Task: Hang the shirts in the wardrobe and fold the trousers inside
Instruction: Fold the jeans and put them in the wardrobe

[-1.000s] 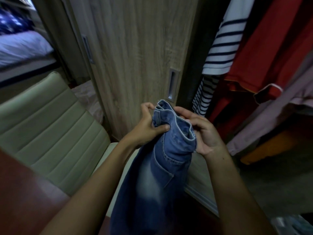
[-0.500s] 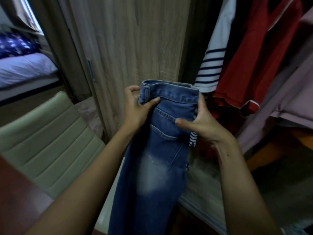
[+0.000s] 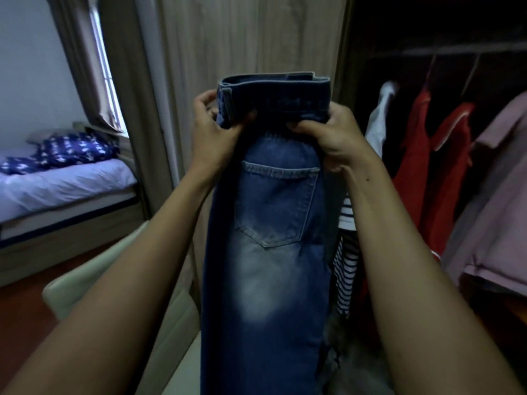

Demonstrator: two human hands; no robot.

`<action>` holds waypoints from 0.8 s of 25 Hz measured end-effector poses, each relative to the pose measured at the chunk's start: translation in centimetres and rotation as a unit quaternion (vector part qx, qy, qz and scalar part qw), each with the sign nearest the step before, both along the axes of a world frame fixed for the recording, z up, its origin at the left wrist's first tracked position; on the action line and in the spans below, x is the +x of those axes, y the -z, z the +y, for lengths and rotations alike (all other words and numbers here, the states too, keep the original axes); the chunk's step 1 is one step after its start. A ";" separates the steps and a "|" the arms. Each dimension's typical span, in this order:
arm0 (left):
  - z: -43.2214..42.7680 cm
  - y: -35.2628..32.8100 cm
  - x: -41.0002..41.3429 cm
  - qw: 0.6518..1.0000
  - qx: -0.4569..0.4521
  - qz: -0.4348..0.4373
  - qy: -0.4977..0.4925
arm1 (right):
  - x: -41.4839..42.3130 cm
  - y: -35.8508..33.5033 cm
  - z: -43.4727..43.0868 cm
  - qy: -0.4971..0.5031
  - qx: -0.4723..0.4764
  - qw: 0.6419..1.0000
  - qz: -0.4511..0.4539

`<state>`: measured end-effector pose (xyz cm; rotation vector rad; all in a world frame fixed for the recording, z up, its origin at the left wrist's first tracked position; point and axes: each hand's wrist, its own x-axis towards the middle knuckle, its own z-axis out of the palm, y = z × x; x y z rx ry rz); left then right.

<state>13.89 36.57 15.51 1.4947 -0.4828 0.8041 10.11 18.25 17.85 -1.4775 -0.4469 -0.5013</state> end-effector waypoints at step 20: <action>6.8 0.0 0.7 0.988 0.124 0.083 0.039 | 2.3 -7.5 3.0 -0.069 0.078 0.988 -0.111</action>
